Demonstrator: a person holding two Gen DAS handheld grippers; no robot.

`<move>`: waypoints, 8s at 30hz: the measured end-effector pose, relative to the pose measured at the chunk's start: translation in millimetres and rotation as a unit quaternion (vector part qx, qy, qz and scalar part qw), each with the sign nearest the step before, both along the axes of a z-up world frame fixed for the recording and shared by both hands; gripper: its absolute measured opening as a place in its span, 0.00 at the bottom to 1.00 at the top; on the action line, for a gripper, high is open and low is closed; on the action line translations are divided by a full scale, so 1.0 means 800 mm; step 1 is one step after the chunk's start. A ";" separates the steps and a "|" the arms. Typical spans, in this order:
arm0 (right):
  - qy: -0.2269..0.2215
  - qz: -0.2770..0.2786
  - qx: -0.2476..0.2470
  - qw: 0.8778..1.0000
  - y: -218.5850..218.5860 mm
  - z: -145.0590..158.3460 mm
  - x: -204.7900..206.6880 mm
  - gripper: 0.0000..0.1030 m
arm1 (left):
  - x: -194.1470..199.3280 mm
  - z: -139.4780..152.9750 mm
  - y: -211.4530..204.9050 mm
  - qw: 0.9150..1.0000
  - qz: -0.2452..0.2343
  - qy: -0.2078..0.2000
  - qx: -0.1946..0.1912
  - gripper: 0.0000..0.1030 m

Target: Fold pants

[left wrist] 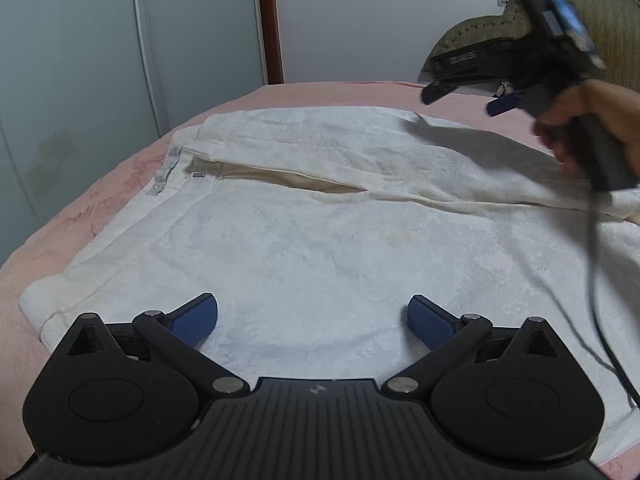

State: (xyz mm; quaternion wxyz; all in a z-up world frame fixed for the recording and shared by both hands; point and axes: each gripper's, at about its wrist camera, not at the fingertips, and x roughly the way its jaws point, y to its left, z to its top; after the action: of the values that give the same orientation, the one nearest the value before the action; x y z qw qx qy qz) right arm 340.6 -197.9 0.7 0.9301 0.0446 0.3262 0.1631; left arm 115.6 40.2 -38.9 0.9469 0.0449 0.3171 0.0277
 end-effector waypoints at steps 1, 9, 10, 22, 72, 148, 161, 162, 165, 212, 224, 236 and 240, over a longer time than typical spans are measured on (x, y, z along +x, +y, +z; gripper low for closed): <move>0.009 0.001 0.003 1.000 0.004 -0.007 0.017 1.00 | 0.000 0.000 0.000 1.000 0.000 0.000 0.000 1.00; 0.062 0.129 -0.045 0.989 0.055 -0.048 0.088 1.00 | 0.002 0.000 0.000 1.000 -0.001 0.000 -0.001 1.00; 0.060 0.156 -0.067 0.984 0.061 -0.048 0.084 1.00 | 0.002 0.000 0.000 1.000 -0.001 0.000 -0.001 1.00; -0.062 0.183 -0.138 0.971 0.073 -0.010 -0.001 0.08 | 0.002 0.001 0.001 1.000 -0.001 -0.004 -0.010 1.00; -0.069 0.245 -0.172 0.952 0.092 0.044 -0.102 0.10 | -0.012 0.024 0.144 0.930 0.082 -0.098 -0.344 0.98; -0.047 0.115 -0.172 0.977 -0.001 -0.002 -0.430 0.25 | -0.037 0.077 0.008 0.988 -0.118 -0.048 -0.089 0.73; 0.042 -0.254 -0.111 0.960 -0.255 -0.022 -0.477 0.60 | -0.081 0.030 -0.182 0.896 -0.438 -0.045 -0.049 0.64; 0.041 -0.262 -0.099 0.959 -0.253 -0.022 -0.481 0.60 | -0.083 0.022 -0.199 0.893 -0.447 -0.044 -0.037 0.61; 0.001 -0.276 -0.110 0.955 -0.254 -0.002 -0.476 0.60 | -0.086 0.000 -0.226 0.887 -0.459 -0.045 -0.004 0.53; -0.060 -0.423 0.380 0.821 -0.479 -0.013 -0.453 0.09 | -0.049 -0.008 -0.246 0.911 -0.412 -0.003 -0.029 0.62; -0.009 -0.438 0.412 0.799 -0.479 -0.059 -0.504 0.56 | -0.054 -0.008 -0.276 0.910 -0.409 -0.032 0.057 0.25; -0.011 -0.463 0.355 0.812 -0.476 -0.044 -0.488 0.63 | -0.104 -0.001 -0.270 0.865 -0.489 -0.080 0.081 0.01; -0.015 -0.474 0.361 0.803 -0.482 -0.051 -0.513 0.49 | -0.110 -0.004 -0.265 0.850 -0.512 -0.091 0.087 0.01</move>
State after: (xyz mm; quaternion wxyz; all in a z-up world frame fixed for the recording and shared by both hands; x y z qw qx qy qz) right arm -69.7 -583.8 -40.2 0.8128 0.5240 0.1677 -0.1913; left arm 27.2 -171.9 -42.1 0.8436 0.2807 0.1576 -0.4297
